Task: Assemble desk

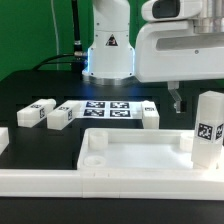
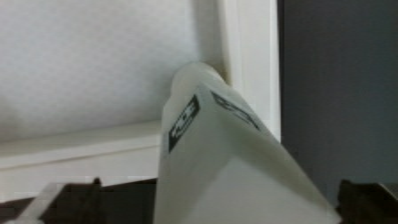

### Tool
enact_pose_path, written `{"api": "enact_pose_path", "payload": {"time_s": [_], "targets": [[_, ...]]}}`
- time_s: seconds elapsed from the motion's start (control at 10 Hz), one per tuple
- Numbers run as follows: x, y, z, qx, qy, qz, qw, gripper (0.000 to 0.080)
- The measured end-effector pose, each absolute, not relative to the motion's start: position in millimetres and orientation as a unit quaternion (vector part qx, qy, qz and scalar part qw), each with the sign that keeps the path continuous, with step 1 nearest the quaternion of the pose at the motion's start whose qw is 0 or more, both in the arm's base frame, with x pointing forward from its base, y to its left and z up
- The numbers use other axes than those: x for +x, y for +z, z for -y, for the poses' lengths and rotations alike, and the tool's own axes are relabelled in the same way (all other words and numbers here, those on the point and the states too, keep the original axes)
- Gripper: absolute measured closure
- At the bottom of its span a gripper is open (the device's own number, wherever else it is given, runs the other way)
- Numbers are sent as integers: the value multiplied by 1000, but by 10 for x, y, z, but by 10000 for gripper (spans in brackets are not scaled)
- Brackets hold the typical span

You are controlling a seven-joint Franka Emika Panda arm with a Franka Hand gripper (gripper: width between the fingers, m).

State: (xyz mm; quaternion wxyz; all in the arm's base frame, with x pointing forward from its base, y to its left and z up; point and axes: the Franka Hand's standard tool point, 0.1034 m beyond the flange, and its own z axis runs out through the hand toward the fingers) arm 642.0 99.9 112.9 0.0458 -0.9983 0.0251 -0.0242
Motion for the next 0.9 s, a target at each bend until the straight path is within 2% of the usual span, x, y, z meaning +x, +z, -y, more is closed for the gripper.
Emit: {"api": "enact_pose_path", "payload": {"time_s": [0.5, 0.7, 0.9], "targets": [[6417, 1091, -986, -982, -34, 179, 38, 151], [6418, 1089, -976, -966, -36, 256, 28, 151], [6417, 1083, -966, -955, -36, 295, 24, 151]]}}
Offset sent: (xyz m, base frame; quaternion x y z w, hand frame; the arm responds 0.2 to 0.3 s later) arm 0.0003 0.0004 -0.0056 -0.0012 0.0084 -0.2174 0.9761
